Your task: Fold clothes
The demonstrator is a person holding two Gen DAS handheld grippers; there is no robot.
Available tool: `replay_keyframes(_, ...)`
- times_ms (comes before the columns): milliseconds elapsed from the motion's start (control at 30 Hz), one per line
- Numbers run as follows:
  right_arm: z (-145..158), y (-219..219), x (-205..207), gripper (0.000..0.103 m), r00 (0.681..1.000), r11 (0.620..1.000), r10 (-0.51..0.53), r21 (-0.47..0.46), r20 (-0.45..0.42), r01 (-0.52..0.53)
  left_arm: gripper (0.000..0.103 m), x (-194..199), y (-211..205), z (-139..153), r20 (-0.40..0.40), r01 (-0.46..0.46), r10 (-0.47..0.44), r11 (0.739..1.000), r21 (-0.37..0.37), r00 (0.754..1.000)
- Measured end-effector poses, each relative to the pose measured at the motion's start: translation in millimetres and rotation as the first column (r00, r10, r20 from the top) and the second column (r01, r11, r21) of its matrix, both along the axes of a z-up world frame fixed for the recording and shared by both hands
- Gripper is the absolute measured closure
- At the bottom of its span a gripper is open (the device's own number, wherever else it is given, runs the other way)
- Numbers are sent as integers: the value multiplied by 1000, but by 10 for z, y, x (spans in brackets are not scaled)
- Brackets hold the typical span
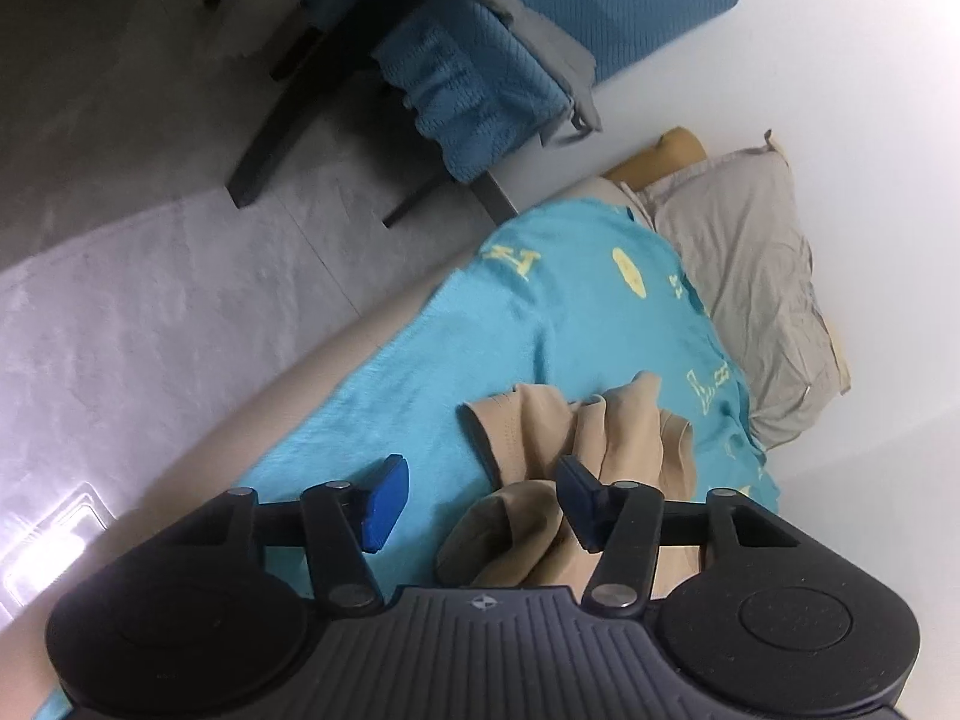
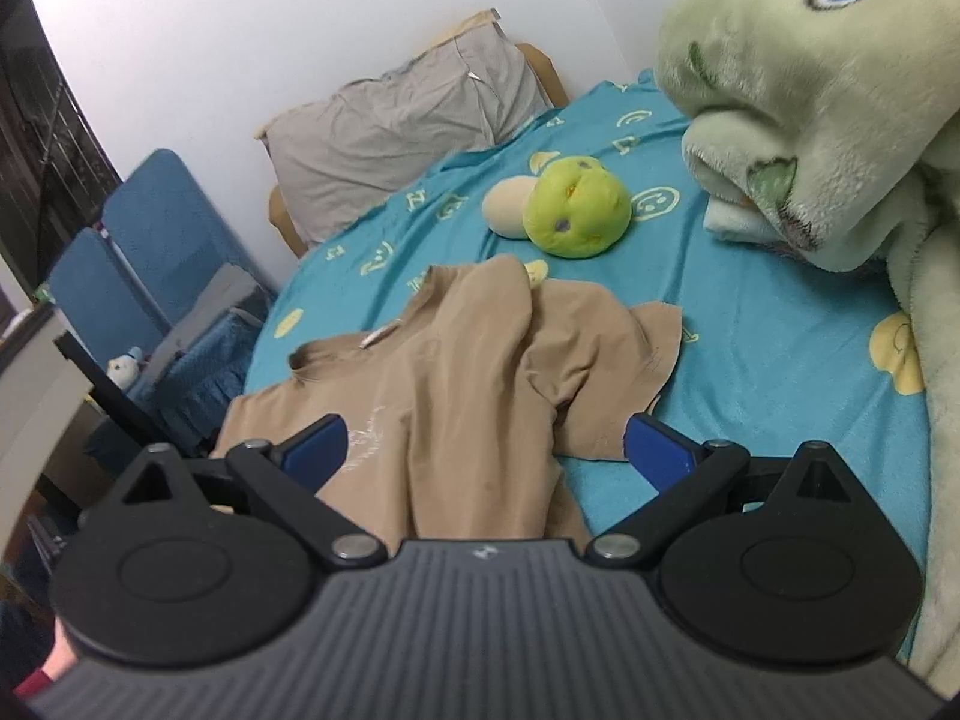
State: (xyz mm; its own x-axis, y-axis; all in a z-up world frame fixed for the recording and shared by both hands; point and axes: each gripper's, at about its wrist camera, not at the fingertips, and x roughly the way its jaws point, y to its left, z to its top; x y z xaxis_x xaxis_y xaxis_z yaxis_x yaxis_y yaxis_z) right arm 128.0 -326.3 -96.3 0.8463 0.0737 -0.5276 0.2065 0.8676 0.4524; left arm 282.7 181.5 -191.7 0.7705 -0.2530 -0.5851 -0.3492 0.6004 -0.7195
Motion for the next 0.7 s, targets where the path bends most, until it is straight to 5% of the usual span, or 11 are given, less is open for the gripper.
replay_keyframes(33,-35,-8,45,2,1000,1000,-3,-4,-9,3,56,33,-26,-24,12,15,-15,1000,-1,1000)
replay_keyframes(100,-103,-39,120,2,1000,1000,-10,2,-28,10,92,81,-85,-36,11,57,-57,998,35,998)
replay_keyframes(133,-129,-52,147,2,999,1000,-11,8,-35,12,96,81,-116,-12,21,70,-71,996,58,997)
replay_keyframes(367,-191,-85,172,2,999,1000,-16,4,-50,17,97,-108,-119,459,146,5,-32,982,188,989)
replay_keyframes(467,-183,-87,159,2,999,1000,-20,4,-50,20,97,-223,8,542,159,-53,33,990,128,987)
replay_keyframes(567,-175,-82,147,2,998,1000,-20,1,-54,20,97,-279,118,504,93,-39,35,998,42,995)
replay_keyframes(633,-171,-81,137,2,998,1000,-18,1,-57,18,97,-239,157,411,-26,29,-29,1000,-11,999)
replay_keyframes(700,-168,-72,135,2,998,1000,-12,2,-59,12,96,-194,65,355,-135,132,-125,990,41,983)
